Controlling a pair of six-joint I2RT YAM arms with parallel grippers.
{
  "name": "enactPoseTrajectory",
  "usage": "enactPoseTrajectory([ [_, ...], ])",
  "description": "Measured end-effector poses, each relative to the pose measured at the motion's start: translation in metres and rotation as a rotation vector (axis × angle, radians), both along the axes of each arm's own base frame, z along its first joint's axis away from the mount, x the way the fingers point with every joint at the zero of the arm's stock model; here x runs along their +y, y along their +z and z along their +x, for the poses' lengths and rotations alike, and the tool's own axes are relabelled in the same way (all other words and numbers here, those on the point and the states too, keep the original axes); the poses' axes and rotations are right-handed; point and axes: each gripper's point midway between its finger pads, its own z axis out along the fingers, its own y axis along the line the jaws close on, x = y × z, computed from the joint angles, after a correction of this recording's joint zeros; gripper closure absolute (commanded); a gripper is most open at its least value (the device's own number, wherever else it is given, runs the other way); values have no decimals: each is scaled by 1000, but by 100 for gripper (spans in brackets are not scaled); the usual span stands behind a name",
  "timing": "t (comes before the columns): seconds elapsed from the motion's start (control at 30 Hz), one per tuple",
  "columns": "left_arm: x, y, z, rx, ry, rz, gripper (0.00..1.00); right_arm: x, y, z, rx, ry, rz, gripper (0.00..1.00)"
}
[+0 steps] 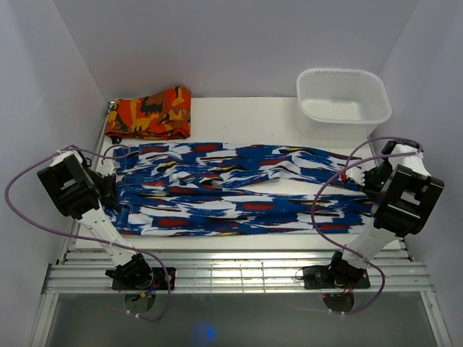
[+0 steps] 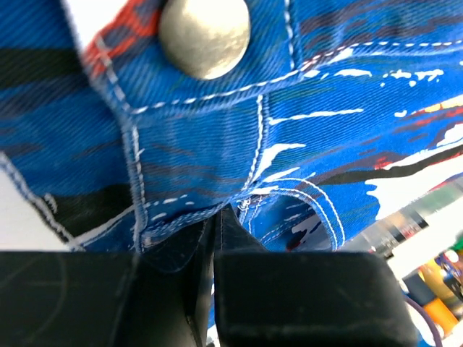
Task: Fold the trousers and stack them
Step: Flatten the trousers out
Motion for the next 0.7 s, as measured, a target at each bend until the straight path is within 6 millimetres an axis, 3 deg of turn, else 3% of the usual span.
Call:
enactPoseTrajectory([
  [0.17,15,1,12,-56,16,43,84,9,-26,-42,85,-28,47,92],
  [0.3,23,5,26,-115,22,57,49,18,-15,-36,29,-34,81,92],
  [0.37,23,10,36,-156,28,44,42,21,-10,-27,0,-31,89,91],
  [0.43,23,13,46,-206,26,33,31,24,-8,-20,-10,-30,87,78],
  [0.47,22,16,49,-227,22,27,30,24,-8,-19,-8,-31,81,70],
  [0.5,22,19,52,-257,17,24,29,23,-10,-18,-2,-34,67,55],
  [0.6,32,32,60,-363,-9,75,29,11,-14,-15,2,-76,6,36],
  [0.7,42,54,58,-460,-41,145,29,6,-12,-10,-3,-134,-11,36],
])
